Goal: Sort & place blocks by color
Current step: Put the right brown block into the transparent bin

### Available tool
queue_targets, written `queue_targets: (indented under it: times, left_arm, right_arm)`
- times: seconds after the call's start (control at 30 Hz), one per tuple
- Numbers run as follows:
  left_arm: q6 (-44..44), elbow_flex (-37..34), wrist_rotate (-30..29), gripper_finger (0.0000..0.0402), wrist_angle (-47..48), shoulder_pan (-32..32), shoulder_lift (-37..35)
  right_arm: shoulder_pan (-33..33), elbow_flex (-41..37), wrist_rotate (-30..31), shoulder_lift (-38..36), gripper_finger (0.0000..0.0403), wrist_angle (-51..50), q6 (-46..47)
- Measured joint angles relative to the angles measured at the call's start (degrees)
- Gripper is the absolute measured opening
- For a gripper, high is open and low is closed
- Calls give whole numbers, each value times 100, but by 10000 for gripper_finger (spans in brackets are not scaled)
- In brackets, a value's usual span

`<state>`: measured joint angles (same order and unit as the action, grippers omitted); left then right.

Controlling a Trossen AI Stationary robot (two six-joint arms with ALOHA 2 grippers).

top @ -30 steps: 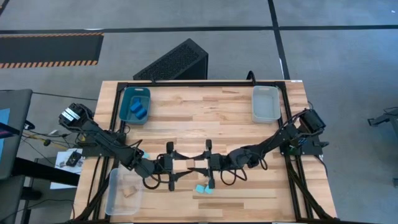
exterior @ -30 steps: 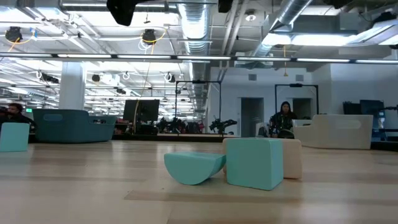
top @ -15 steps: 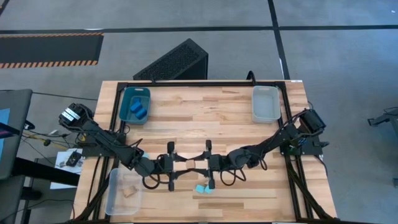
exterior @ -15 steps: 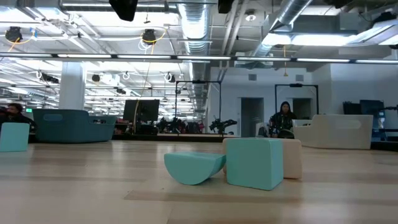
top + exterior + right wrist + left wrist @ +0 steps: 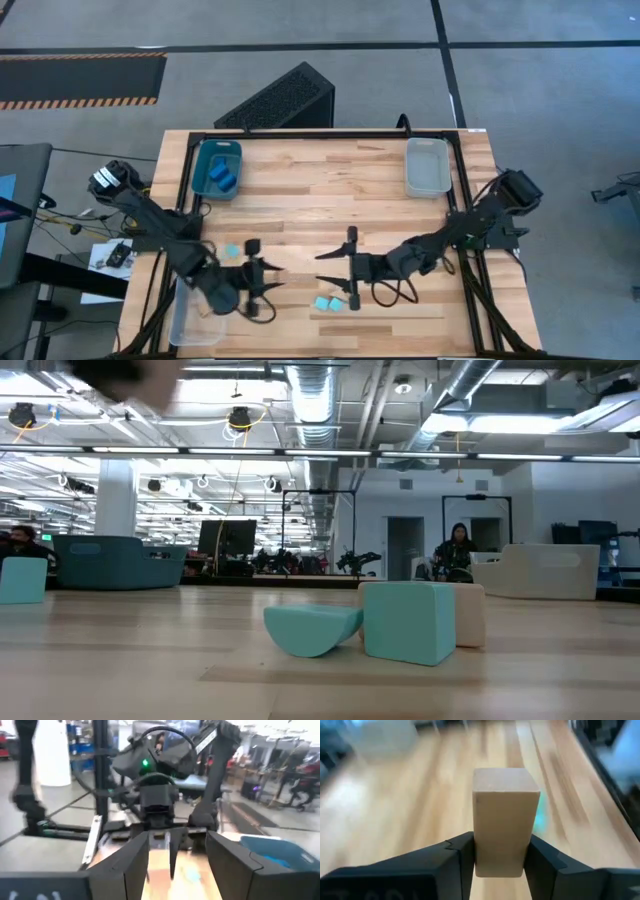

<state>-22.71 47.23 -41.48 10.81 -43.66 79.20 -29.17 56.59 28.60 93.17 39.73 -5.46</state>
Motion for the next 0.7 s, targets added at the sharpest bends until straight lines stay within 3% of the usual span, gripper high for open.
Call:
queue_targets:
  times: [0.13,0.27,0.53,0.7]
  left_arm:
    - [-1850,463,988,119,2240,-577,-25]
    - [-3389,697,2183,114,3416,-1160,-27]
    - [-4841,802,2725,122,4008,-2127,-27]
    - [-5737,645,2825,134,4260,-2512,-25]
  right_arm:
    - [-127,3,-13,-263,206,-972,682]
    - [-162,-8,-21,-187,195,-1717,1300]
    - [-72,-8,-27,183,168,-2016,2302]
    - [31,-4,-109,171,155,-2986,3060]
